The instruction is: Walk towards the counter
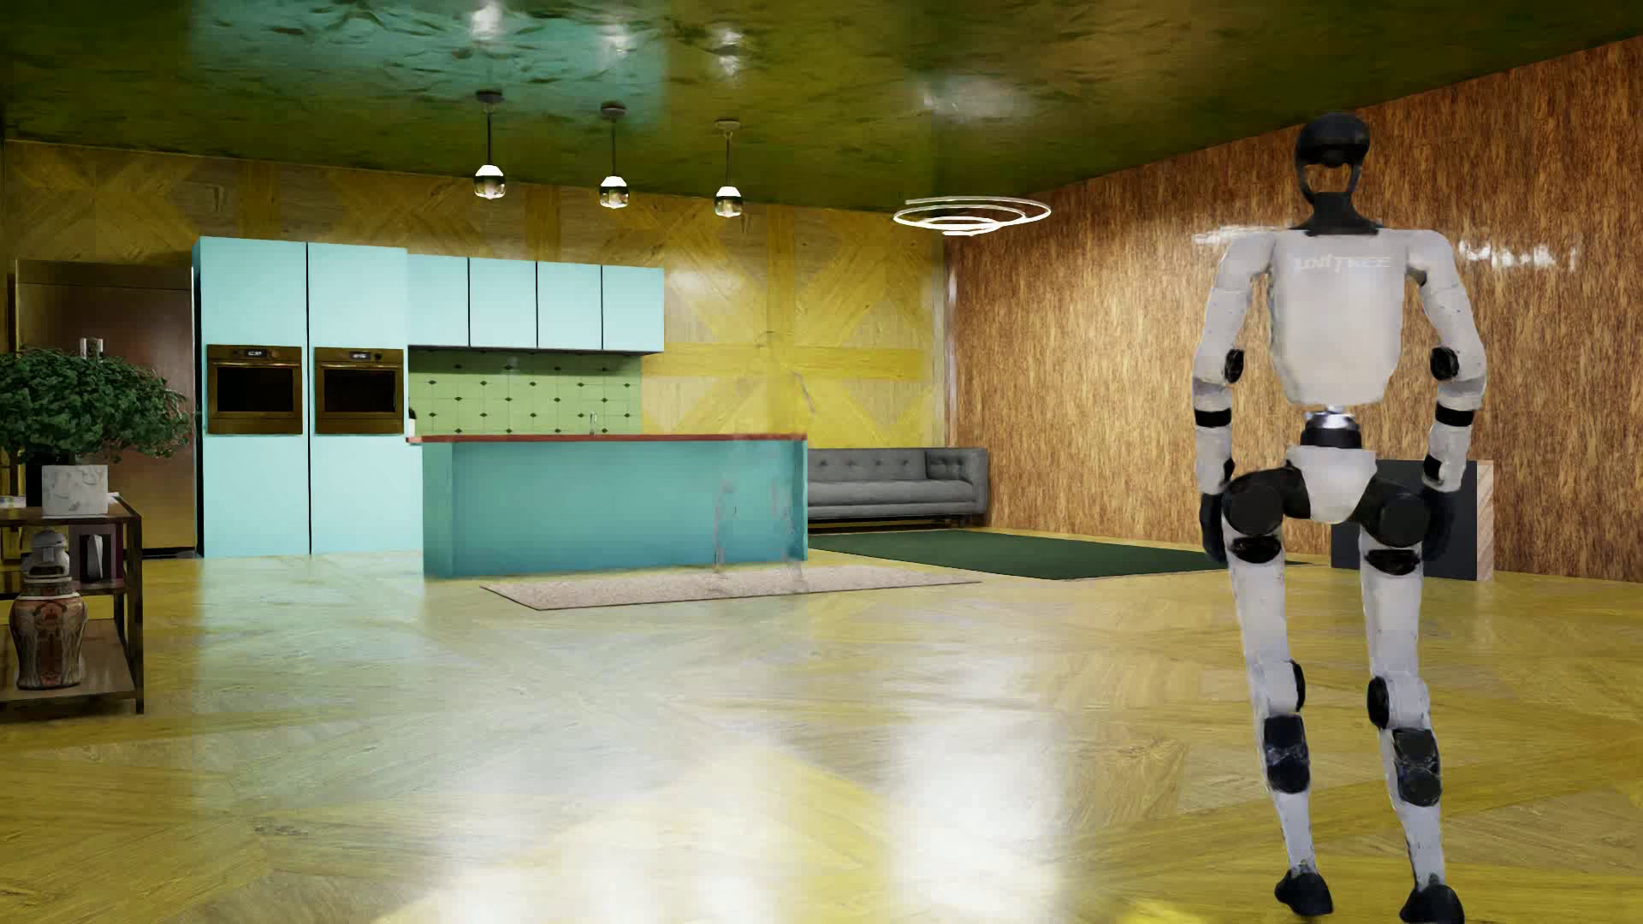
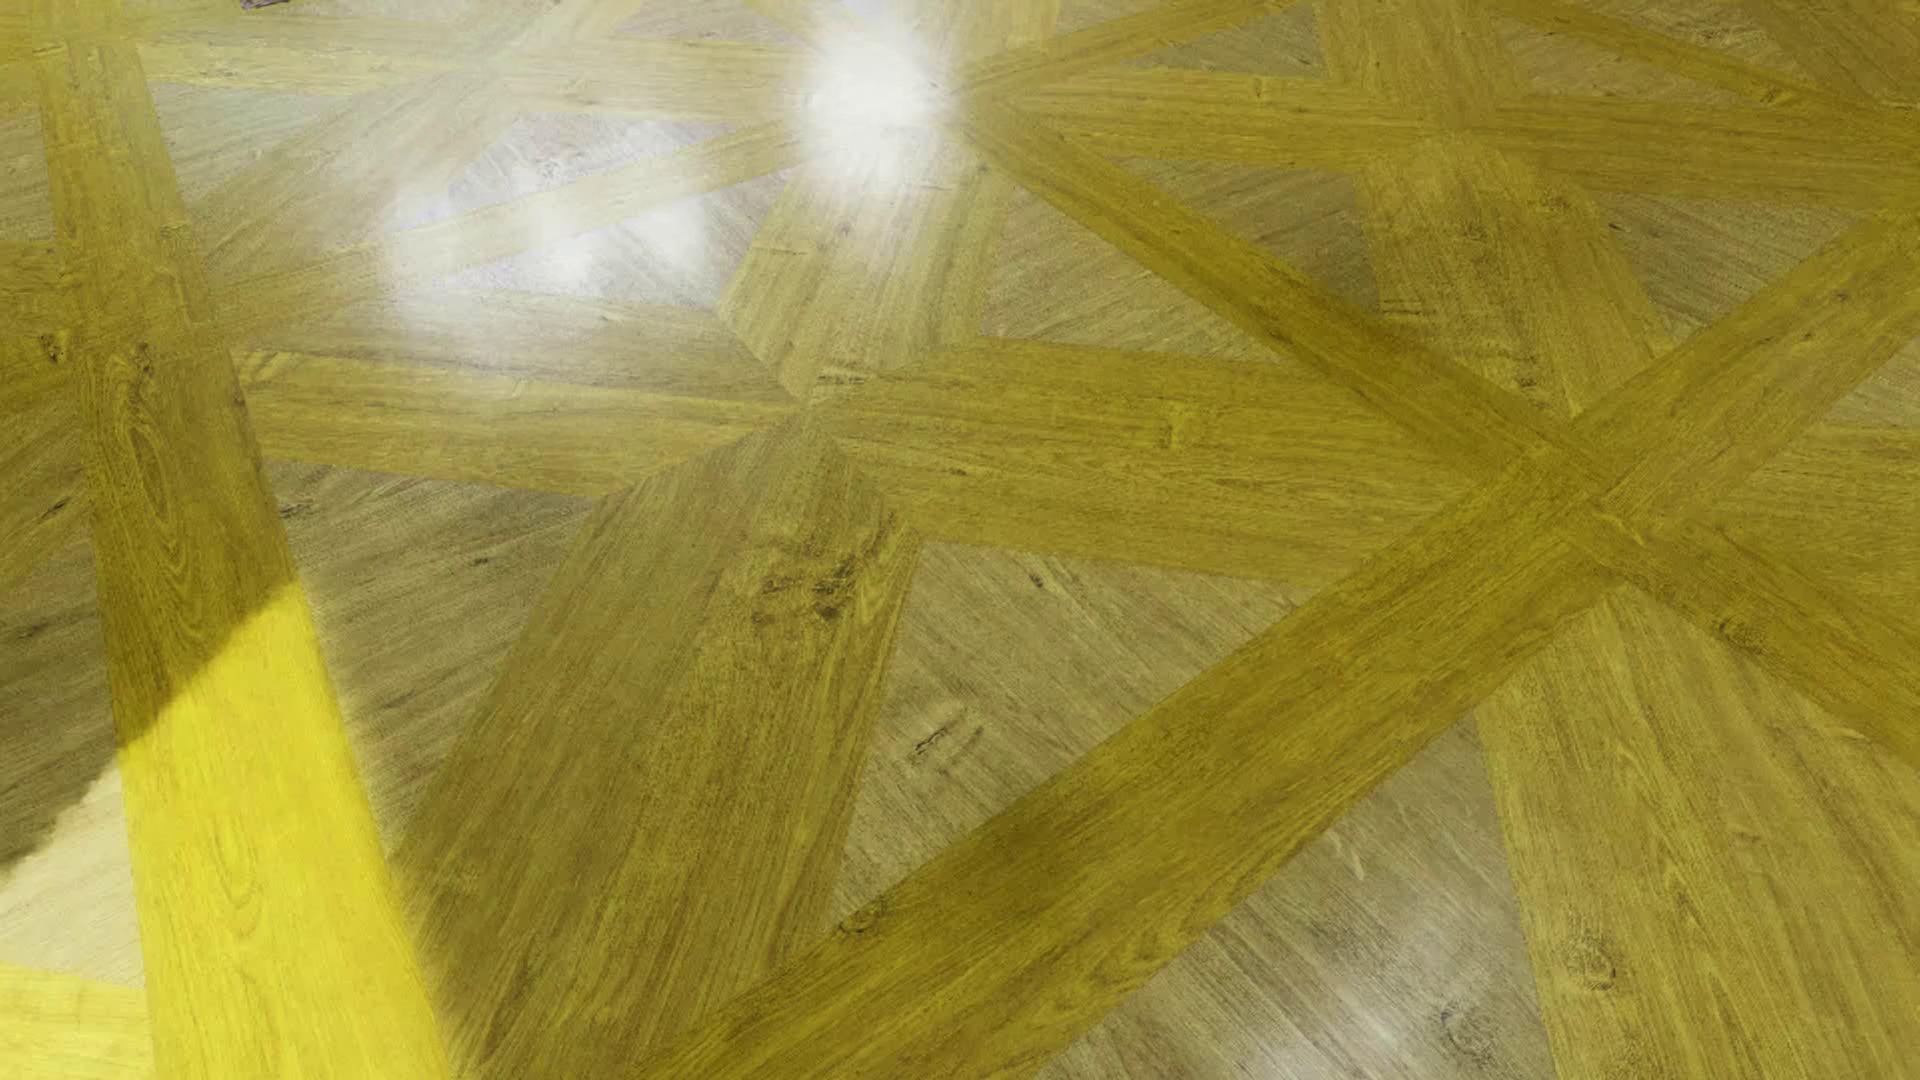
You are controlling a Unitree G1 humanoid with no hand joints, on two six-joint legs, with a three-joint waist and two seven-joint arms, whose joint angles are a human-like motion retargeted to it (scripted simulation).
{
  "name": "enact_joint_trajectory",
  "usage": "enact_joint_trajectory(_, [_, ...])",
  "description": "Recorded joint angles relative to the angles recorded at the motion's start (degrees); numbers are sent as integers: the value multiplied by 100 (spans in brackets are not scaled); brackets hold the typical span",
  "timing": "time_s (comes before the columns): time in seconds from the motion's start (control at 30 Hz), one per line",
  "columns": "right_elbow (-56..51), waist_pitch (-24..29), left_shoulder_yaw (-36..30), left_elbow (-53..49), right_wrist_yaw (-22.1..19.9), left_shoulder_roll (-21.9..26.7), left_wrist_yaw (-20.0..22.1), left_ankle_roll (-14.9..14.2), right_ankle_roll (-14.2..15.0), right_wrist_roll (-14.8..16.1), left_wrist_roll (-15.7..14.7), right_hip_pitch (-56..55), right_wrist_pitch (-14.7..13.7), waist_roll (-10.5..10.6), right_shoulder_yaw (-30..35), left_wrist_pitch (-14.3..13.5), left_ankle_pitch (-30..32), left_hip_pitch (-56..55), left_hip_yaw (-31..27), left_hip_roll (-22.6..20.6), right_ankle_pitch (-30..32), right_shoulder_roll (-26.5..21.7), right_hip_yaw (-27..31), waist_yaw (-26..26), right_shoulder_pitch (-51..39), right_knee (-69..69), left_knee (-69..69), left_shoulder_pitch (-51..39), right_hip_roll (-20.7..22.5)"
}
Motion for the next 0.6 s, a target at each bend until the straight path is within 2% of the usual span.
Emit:
enact_joint_trajectory(0.13, [14, 112, -181, -91, 0, -41, 0, 0, 0, 0, 0, -369, 0, 36, -9, 0, 237, -31, 0, -77, -430, -63, 0, -65, 170, 359, 68, 8, 80])
enact_joint_trajectory(0.23, [120, 436, -398, -320, 0, 185, 0, 0, 0, 0, 0, -1229, 0, -34, 72, 0, -56, 427, 0, -150, -526, -89, 0, -251, 341, 1916, 50, -22, -9])
enact_joint_trajectory(0.3, [164, 499, -440, -447, 0, 280, 0, 0, 0, 0, 0, -1796, 0, 72, 114, 0, -294, 684, 0, 8, -512, -111, 0, -617, 503, 2399, -13, -120, 23])
enact_joint_trajectory(0.37, [275, 546, -340, -377, 0, 232, 0, 0, 0, 0, 0, -2327, 0, 208, 155, 0, -569, 944, 0, 116, -254, -192, 0, -893, 633, 2018, -106, -317, 23])
enact_joint_trajectory(0.5, [800, 701, -193, -290, 0, 200, 0, 0, 0, 0, 0, -3052, 0, 237, 165, 0, -1320, 1818, 0, 181, 361, -218, 0, -1154, 752, 1111, -198, -645, -72])
enact_joint_trajectory(0.6, [988, 666, -462, -128, 0, 233, 0, 0, 0, 0, 0, -3288, 0, 288, 150, 0, -1151, 2323, 0, 293, 262, -239, 0, -1518, 764, 1275, -234, -692, -134])
